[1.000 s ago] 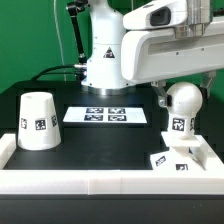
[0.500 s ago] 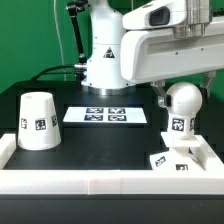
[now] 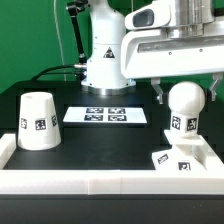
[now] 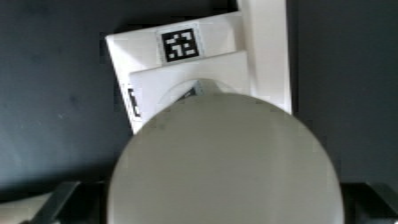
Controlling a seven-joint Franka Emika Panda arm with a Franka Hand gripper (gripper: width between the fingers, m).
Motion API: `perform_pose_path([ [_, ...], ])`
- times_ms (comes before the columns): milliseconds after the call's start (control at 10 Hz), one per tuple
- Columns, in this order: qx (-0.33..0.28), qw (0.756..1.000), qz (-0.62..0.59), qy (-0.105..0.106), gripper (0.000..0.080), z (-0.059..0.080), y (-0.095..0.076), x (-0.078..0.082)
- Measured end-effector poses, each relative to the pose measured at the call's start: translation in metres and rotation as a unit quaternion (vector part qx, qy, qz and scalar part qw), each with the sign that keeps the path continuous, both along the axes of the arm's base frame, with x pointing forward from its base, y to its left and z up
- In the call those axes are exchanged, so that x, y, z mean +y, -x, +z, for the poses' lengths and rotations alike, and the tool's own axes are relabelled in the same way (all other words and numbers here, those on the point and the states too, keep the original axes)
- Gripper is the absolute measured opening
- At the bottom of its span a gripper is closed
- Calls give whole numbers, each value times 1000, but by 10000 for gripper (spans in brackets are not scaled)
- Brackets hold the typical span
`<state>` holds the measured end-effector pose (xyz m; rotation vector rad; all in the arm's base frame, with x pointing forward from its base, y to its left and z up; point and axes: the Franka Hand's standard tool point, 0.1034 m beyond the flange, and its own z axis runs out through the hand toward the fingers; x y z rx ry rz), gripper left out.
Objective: Assemble lamp
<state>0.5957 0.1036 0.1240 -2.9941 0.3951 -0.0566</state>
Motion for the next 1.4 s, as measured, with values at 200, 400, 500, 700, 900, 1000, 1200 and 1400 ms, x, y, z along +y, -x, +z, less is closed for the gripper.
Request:
perform_pose_path([
  [200,11,996,-85,-4,578,-2,1,0],
  [400,19,989,-143,-11,579,-2,1,0],
  [500,21,986,-163,-13,579,-2,1,1],
  [700,28,977,-212,-20,579,-1,1,1],
  [900,51,940,-335,-39,579,-2,4,3],
  [1000,63,920,-385,-40,579,-2,6,5],
  [1200,93,872,-478,-52,579,-3,7,4],
  [1400,97,852,-511,-63,579,-4,5,-1],
])
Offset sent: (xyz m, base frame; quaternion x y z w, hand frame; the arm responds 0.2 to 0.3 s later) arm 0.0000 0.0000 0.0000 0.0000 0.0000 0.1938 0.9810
